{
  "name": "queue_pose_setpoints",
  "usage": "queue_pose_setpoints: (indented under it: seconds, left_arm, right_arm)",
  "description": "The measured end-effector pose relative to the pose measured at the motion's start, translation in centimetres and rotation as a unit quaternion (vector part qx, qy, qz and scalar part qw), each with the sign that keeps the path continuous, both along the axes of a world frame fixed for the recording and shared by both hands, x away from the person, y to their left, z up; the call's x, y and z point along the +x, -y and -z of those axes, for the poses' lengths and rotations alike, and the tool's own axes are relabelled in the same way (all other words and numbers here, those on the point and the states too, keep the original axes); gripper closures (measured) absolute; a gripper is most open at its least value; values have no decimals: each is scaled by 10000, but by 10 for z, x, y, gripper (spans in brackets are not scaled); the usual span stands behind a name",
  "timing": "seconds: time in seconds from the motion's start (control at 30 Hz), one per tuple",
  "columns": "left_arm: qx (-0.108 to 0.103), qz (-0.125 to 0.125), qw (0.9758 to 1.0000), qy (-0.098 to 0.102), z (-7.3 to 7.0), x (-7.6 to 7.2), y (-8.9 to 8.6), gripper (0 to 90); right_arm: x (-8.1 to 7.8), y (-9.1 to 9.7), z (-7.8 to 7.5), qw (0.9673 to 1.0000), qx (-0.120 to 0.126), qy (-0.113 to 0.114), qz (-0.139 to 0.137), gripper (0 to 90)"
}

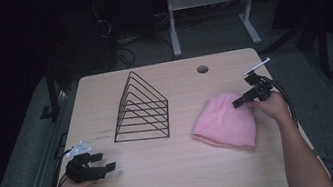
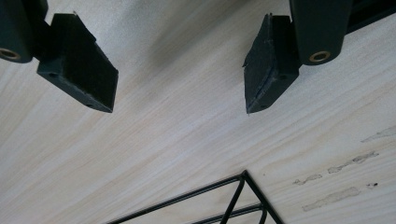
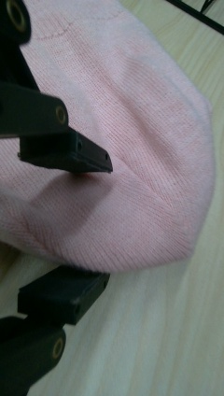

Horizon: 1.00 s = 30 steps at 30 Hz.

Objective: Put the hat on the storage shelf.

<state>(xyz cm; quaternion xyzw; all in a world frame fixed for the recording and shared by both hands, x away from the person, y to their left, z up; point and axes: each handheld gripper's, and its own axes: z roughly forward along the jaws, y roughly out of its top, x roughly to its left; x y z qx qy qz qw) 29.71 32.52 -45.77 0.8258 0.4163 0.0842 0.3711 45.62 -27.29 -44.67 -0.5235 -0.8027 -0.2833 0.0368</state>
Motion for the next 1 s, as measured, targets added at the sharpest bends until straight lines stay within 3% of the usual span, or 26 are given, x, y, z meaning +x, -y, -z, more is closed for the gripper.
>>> queue_pose_setpoints:
  seconds: [0.3, 0.57, 0.8, 1.0]
  left_arm:
    - [38, 18, 10000, -28, 1, 1, -1, 262]
    - [12, -20, 10000, -18, 2, 1, -1, 262]
    - [22, 0, 10000, -58, 2, 1, -2, 263]
    - [15, -18, 10000, -54, 1, 0, -2, 263]
  right_arm:
    - [0, -3, 5, 10000, 0, 19, -47, 581]
    - [-1, 3, 7, 9994, 336, -61, 9, 745]
    - [-4, 3, 0, 9983, 590, -1, -19, 772]
    - [-8, 1, -18, 9961, 834, 171, -230, 771]
